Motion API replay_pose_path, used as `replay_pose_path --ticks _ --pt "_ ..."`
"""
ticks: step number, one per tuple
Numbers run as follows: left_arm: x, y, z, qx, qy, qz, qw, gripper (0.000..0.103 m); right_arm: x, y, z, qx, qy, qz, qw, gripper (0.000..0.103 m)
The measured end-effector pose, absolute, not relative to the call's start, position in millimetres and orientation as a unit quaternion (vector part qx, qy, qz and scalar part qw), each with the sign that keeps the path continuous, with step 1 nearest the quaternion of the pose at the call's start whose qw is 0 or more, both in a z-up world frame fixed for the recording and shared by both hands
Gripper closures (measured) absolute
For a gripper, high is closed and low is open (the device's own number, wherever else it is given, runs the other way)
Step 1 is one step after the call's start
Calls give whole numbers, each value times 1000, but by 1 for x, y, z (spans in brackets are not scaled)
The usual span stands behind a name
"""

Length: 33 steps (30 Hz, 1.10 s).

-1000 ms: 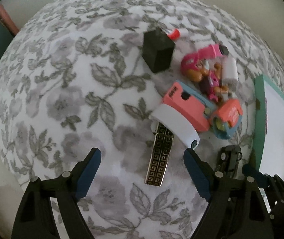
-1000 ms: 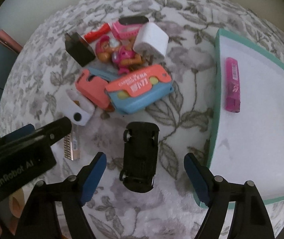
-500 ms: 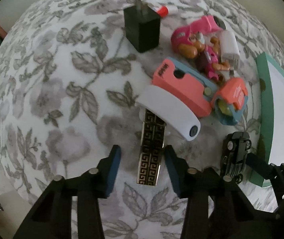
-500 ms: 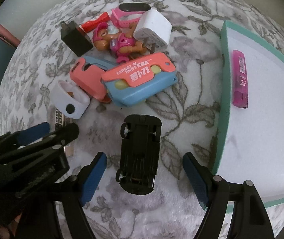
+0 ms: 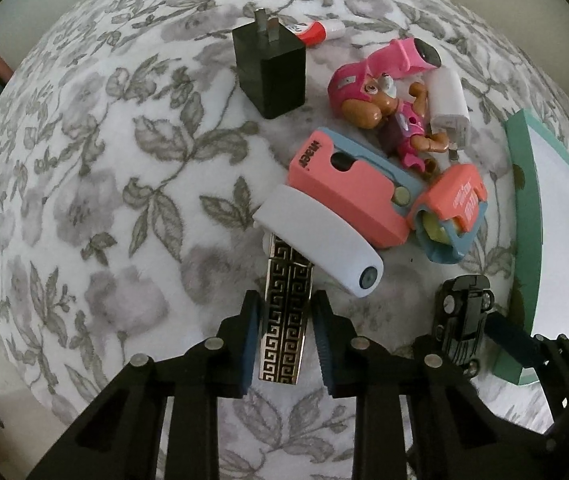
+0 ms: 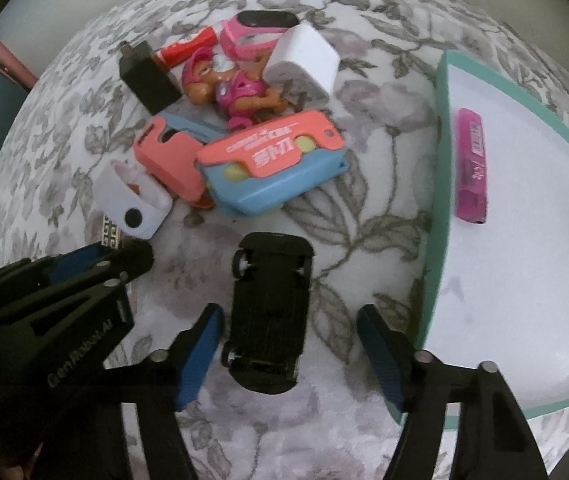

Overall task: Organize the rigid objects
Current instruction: 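Grasp the patterned metal bar with the left tool while the right tool grasps the black toy car, then carry the black toy car into the tray and open the right tool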

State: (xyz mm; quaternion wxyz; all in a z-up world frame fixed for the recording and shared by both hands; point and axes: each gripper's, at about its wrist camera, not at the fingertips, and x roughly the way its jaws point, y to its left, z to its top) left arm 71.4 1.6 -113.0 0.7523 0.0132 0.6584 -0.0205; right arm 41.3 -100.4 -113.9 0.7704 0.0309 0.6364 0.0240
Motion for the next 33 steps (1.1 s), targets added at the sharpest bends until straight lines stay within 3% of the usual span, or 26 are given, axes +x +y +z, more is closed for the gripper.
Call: replay_pose_path --ticks 4,12,33 --pt "72 9 -106 5 656 -31 754 81 42 -105 -112 35 634 15 773 50" --pt "69 7 -98 10 649 -28 761 82 43 -119 -103 51 630 22 775 66" --pt "65 35 -52 17 601 33 798 82 35 -142 -69 78 594 13 801 66"
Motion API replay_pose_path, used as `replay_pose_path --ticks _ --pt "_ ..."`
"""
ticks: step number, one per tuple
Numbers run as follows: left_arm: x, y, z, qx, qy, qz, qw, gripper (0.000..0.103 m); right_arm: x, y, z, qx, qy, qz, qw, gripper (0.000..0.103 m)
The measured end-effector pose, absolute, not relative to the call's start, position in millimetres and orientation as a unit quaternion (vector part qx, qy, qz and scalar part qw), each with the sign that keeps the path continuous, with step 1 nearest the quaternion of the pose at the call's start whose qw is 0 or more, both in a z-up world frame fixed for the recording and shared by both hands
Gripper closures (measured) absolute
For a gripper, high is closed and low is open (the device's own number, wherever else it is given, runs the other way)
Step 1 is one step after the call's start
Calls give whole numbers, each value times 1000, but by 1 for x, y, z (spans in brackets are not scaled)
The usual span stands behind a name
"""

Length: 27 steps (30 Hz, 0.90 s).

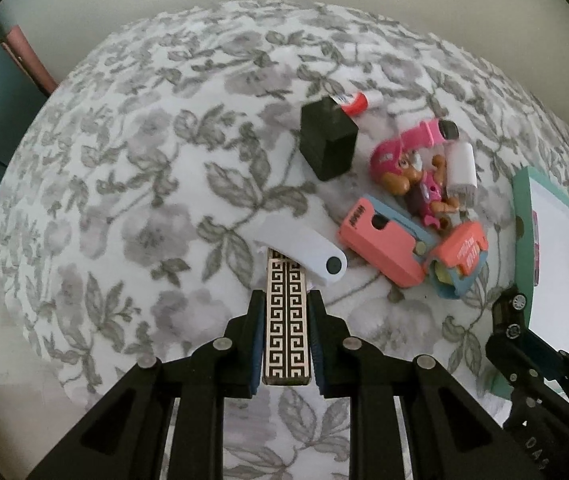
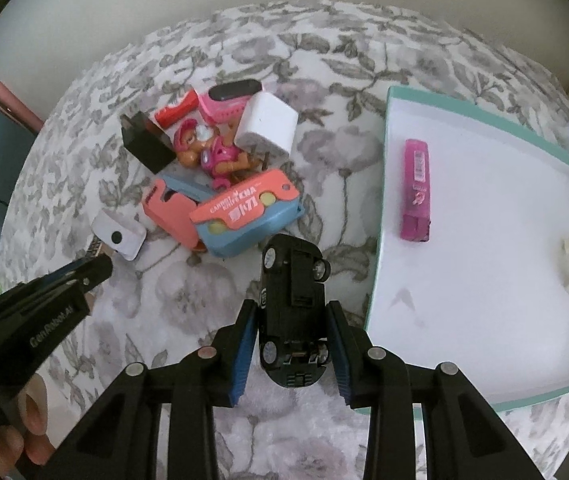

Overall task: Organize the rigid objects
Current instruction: 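Carry the black toy car into the tray and open the right tool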

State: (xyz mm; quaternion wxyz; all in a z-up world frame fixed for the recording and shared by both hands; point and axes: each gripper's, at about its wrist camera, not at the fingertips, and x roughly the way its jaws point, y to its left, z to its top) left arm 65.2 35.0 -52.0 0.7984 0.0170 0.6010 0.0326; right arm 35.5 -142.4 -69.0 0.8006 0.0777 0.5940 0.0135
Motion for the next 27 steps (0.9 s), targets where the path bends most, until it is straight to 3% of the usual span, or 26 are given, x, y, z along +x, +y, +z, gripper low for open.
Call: replay_pose_path --ticks 18,27 --pt "60 28 -32 20 574 27 818 82 32 -150 -47 95 566 10 819 66" --pt "57 3 10 29 530 -6 848 82 27 -162 -22 106 533 0 839 66"
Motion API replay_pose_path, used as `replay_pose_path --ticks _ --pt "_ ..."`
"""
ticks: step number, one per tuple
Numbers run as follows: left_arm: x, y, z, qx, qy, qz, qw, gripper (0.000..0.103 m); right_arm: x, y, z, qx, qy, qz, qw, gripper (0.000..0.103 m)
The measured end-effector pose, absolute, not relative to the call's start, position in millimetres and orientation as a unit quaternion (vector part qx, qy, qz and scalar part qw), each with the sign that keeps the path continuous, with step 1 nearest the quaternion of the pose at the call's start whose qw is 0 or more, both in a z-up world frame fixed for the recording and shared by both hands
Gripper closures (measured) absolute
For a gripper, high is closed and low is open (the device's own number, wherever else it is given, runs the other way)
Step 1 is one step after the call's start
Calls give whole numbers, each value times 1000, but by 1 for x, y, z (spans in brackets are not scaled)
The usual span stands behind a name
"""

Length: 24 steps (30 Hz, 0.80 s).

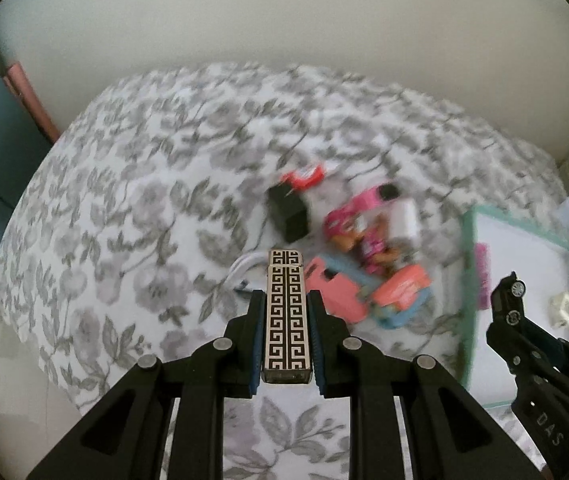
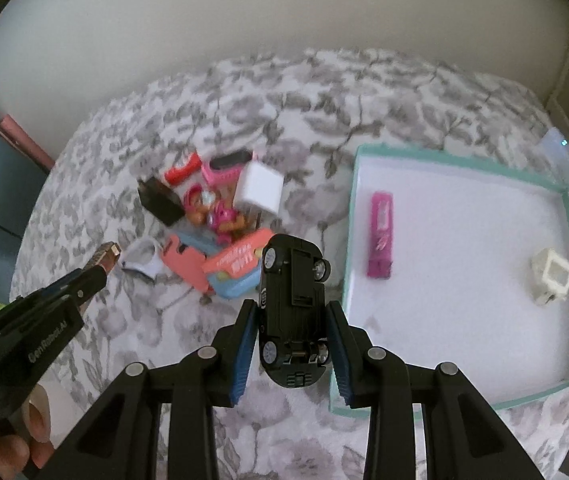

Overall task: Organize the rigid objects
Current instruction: 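Carry the black toy car into the tray and open the right tool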

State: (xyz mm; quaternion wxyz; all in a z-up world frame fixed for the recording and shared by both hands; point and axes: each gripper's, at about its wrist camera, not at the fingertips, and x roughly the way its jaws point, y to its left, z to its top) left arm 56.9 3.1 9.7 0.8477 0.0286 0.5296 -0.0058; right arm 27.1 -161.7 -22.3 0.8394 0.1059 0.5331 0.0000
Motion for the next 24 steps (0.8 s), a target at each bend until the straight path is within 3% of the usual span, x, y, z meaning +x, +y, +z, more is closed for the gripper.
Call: replay_pose_path --ticks 10,24 --pt "58 -51 57 -1 493 -99 864 82 13 -209 24 132 466 -59 873 66" --pt "59 -151 64 36 483 -160 860 82 -4 -299 27 179 453 -177 855 66"
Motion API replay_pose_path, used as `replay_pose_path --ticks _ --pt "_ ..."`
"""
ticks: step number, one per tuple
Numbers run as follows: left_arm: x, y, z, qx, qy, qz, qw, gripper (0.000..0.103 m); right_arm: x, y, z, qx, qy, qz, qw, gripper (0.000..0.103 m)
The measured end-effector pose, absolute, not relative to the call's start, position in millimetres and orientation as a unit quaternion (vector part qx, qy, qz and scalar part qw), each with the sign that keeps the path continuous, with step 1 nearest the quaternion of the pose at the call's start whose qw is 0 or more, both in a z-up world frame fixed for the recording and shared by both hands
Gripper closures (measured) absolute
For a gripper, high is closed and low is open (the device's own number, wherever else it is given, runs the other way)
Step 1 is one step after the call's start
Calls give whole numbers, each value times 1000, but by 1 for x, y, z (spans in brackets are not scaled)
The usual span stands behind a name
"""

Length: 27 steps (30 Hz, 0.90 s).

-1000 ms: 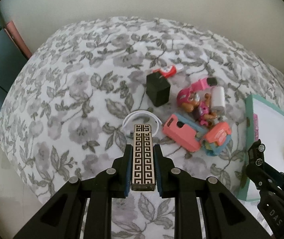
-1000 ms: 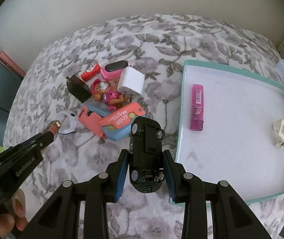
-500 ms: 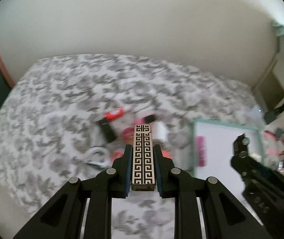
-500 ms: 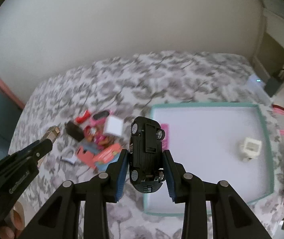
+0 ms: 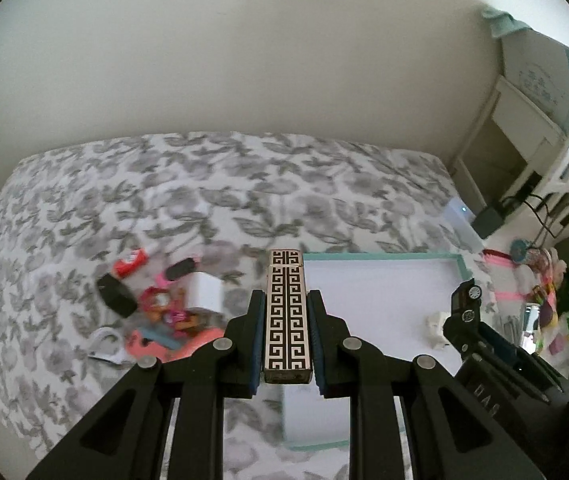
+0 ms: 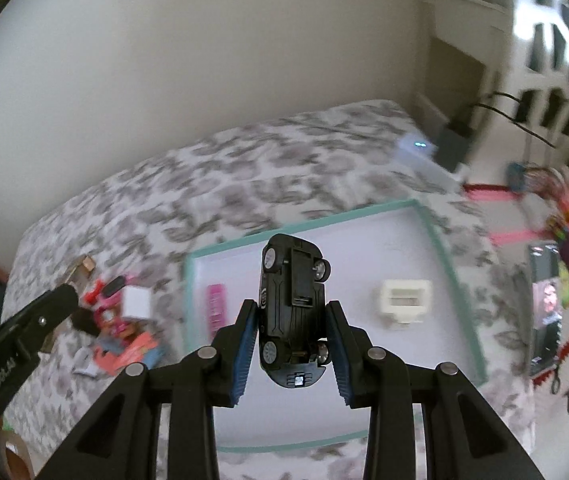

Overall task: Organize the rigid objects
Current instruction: 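Carry the black toy car into the tray and open the right tool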

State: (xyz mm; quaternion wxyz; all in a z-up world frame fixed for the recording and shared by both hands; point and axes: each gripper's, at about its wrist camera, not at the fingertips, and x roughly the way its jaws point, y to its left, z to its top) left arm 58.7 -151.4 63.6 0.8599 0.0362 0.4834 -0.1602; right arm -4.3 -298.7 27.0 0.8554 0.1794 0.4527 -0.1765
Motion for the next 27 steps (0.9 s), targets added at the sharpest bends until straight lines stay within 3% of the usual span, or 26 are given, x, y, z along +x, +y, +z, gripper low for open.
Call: replay_pose_path --ticks 12,20,27 --pt "49 -186 15 41 508 -180 841 82 -20 -340 15 197 448 -253 834 66" --pt "47 -197 -33 54 557 -178 809 82 -14 -350 -50 205 529 -264 780 66" --pt "47 -202 -56 65 583 -177 791 82 -13 -347 -69 202 553 -257 767 66"
